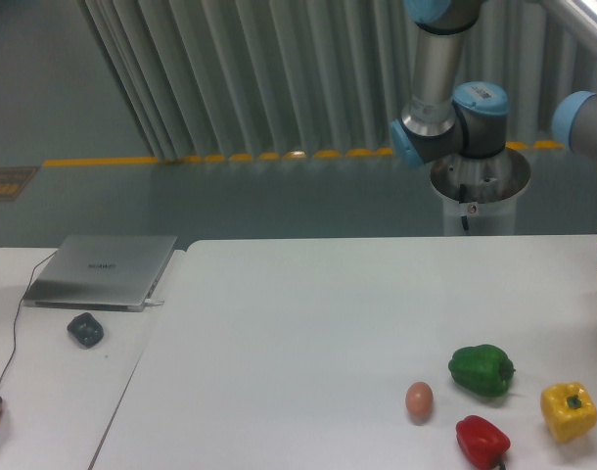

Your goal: Place the triangular bread in the basket

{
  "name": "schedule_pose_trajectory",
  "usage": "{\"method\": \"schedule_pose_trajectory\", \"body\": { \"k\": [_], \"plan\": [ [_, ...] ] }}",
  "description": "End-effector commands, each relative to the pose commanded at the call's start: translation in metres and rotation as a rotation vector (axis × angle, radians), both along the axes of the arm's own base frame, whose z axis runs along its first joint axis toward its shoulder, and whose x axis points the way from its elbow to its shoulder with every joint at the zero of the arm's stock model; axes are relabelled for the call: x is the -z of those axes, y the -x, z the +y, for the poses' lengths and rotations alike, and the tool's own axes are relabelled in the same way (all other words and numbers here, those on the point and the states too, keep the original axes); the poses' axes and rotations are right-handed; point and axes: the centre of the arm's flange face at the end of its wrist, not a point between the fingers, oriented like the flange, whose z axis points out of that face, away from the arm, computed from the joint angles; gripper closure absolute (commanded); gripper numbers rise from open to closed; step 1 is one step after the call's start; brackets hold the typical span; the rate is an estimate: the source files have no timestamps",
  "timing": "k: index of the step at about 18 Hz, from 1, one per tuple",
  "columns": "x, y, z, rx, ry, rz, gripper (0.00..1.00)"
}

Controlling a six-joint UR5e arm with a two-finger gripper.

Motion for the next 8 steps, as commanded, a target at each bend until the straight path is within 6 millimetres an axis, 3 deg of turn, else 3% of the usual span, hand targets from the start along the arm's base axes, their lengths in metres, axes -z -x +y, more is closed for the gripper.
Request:
{"method": "schedule_pose_trajectory", "body": {
  "k": [8],
  "plan": [
    [0.005, -0.023, 0.014, 0.009, 0.007, -0.009, 0.00]
  ]
}}
